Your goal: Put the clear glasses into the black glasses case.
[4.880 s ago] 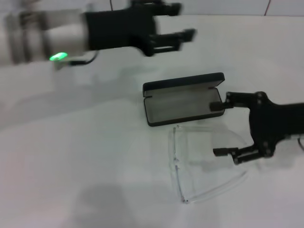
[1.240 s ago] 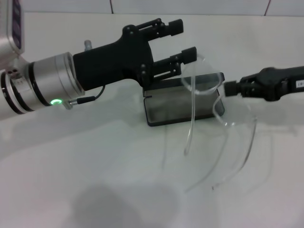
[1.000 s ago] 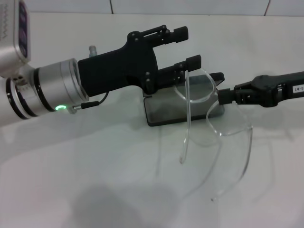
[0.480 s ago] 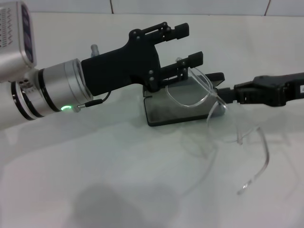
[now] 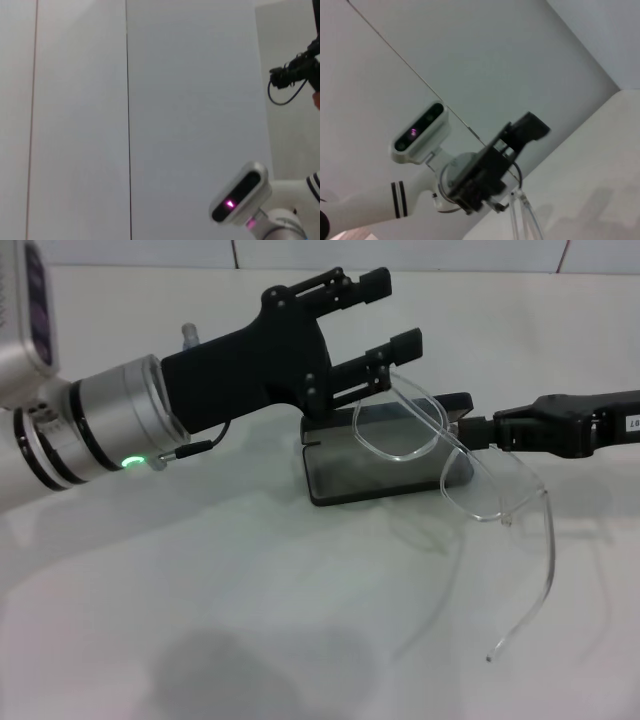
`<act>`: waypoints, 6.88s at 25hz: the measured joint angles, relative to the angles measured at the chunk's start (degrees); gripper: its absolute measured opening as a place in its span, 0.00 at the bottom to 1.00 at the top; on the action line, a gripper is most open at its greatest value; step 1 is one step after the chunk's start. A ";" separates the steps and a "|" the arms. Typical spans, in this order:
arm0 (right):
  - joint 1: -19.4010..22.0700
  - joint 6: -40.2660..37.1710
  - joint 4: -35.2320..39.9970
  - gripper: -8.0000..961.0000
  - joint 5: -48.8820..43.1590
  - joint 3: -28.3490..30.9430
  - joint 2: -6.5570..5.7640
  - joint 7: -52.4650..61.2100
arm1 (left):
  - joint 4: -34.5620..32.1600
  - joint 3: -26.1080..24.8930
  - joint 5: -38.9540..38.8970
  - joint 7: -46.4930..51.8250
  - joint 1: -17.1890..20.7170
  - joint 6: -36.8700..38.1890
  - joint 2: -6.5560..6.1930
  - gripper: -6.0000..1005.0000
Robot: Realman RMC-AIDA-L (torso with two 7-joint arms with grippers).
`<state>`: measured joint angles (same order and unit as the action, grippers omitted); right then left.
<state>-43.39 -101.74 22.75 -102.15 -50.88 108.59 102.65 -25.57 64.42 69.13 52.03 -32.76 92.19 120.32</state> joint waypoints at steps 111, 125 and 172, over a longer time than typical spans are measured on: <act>9.32 37.18 35.81 0.08 -11.60 -31.68 7.38 -29.55 | 0.09 -0.80 5.09 4.21 0.40 1.43 -1.73 0.67; 12.48 52.53 36.65 0.08 -6.78 -43.33 7.48 -31.71 | 0.00 -0.79 5.30 4.12 -0.71 0.08 -2.31 0.68; 18.17 16.46 23.30 0.53 -1.73 7.07 3.91 -22.20 | 7.91 18.64 8.38 14.18 -12.97 -41.14 -0.05 0.69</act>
<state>-25.22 -85.29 46.05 -103.88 -43.81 112.50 80.45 -17.66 83.06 77.50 66.21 -45.73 51.06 120.27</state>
